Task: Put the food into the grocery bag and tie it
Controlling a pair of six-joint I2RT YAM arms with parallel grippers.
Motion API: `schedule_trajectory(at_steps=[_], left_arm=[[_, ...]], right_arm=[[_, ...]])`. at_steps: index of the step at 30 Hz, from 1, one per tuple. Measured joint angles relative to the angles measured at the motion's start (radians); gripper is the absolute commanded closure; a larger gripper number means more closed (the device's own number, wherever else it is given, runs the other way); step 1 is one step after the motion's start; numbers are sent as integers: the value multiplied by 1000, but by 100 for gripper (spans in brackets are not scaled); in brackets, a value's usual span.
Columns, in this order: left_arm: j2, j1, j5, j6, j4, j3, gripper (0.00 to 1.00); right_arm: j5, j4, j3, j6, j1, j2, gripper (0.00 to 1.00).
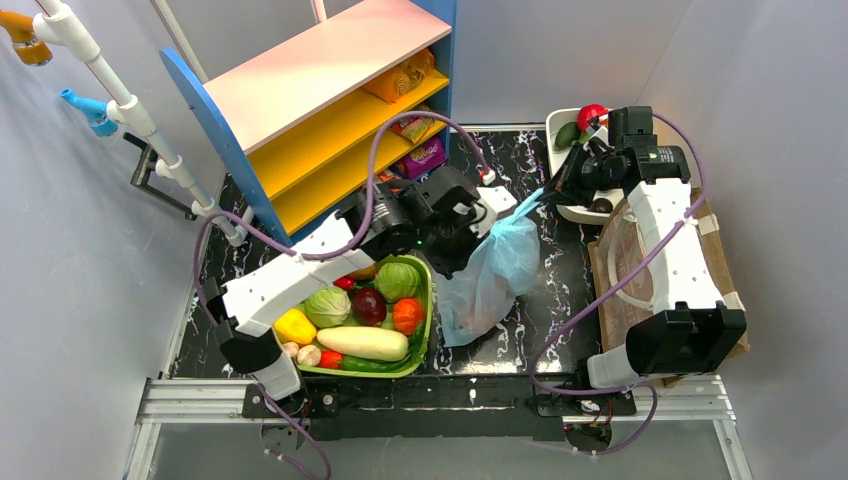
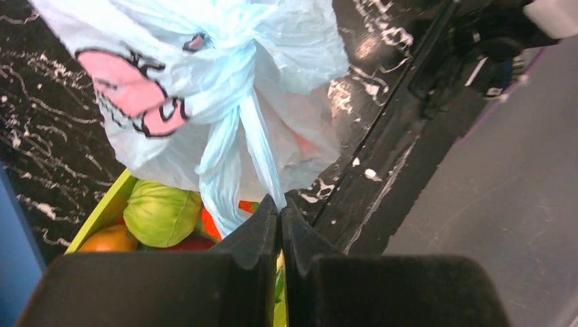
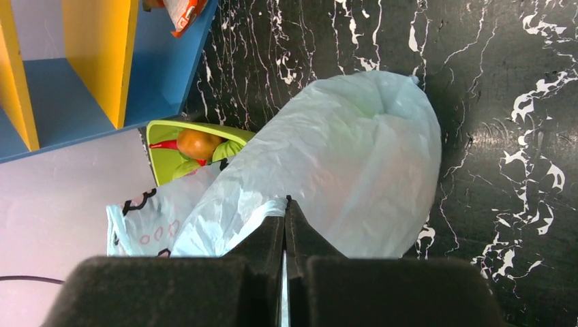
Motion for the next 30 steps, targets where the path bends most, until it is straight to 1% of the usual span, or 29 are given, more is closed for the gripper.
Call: schedule_trajectory(at_steps=[3,6,8,11,15,20,25,30], left_arm=[[-45,32,74,3,54,-31,100],[-129,94,169,9,139,-136,100],[-198,156,243,14,200,-225,100],[-268,225,322,25,264,-316,100],[-313,270,394,68,297,-374,100],[-315,312,454,127,298,-397,100],[-335,348,480,147,332,-477,100],[-400,379,480,154,399,-557,100]], right_arm=[[-29,-14,10,0,-34,14,99],[-55,-31,10,2,-55,15,99],[-80,-35,6,3,-58,15,99],[-106,-34,-17,2,-59,14,99],[-131,-36,-53,3,-65,14,99],[-142,-36,-56,2,-79,15,99],[-154,-42,-54,1,-96,19,99],[-190,-65,-38,1,-114,44,99]])
